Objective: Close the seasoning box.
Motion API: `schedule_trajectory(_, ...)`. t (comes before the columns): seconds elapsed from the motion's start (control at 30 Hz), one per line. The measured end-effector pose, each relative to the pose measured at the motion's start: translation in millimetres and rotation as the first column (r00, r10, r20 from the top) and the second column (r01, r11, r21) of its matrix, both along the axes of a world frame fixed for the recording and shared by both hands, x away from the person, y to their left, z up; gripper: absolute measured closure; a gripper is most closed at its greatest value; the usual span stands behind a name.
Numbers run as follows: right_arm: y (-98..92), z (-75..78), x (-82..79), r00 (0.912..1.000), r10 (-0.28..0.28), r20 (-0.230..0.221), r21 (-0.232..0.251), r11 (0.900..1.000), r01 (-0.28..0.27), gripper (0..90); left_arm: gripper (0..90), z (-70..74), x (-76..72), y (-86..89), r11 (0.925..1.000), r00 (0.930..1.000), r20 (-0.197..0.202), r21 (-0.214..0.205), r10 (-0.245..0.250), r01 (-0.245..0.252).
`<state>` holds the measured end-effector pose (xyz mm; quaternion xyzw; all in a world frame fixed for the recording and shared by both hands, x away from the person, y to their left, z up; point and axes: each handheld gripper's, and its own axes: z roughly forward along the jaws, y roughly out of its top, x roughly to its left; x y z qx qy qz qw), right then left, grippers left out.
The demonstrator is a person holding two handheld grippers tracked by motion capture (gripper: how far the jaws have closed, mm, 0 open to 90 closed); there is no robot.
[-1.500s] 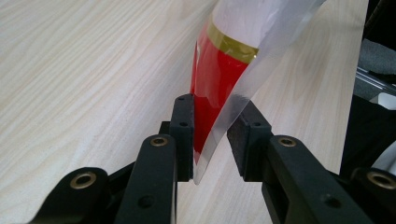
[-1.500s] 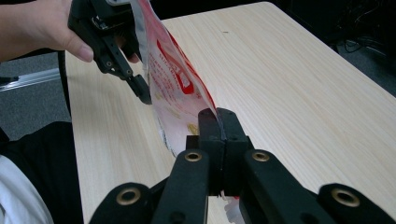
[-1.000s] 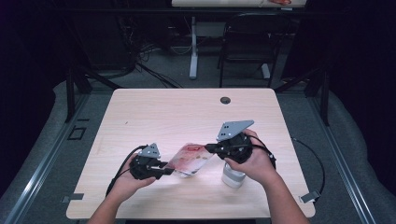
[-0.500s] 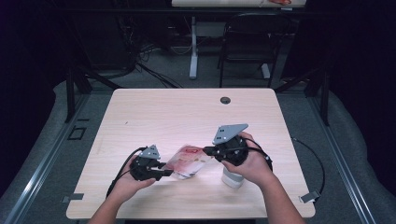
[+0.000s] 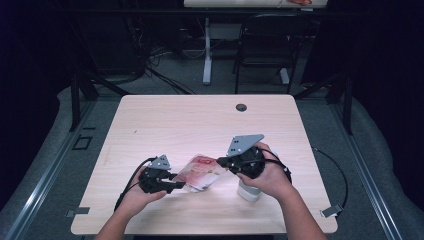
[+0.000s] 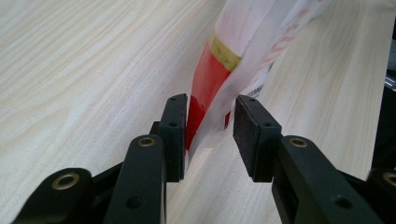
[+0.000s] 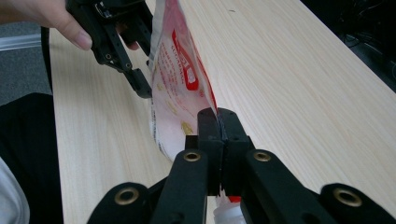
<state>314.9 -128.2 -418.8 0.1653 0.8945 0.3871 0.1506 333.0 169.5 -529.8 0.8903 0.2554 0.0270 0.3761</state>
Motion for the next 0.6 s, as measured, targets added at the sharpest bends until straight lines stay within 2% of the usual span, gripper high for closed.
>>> schedule_trajectory(0.1,1.2,0.5,0.0,1.0000,0.004,0.004,-0.008,1.0000,-0.004,89.5,64.1,1.1,-0.3,1.6,1.0000,1.0000,0.003,-0.001,0.005,-0.005)
schedule_trajectory(0.37,2.1,1.1,-0.5,1.0000,0.006,0.007,-0.013,0.9999,-0.006,89.5,60.6,10.8,-2.3,10.3,0.9989,0.9998,0.018,-0.045,0.012,-0.011)
schedule_trajectory(0.5,2.0,1.7,-0.3,1.0000,0.006,0.007,-0.016,0.9999,-0.006,89.5,64.4,14.7,-3.5,13.8,0.9987,0.9995,0.029,-0.049,0.015,-0.013)
schedule_trajectory(0.53,2.8,2.0,-0.5,1.0000,0.008,0.004,-0.014,0.9999,-0.008,89.5,70.0,15.7,-4.0,15.1,0.9991,0.9992,0.037,-0.039,0.016,-0.015)
schedule_trajectory(0.6,4.1,2.4,-0.2,0.9999,0.013,0.004,-0.015,0.9998,-0.013,89.4,74.0,15.3,-3.9,15.7,0.9992,0.9990,0.042,-0.038,0.014,-0.012)
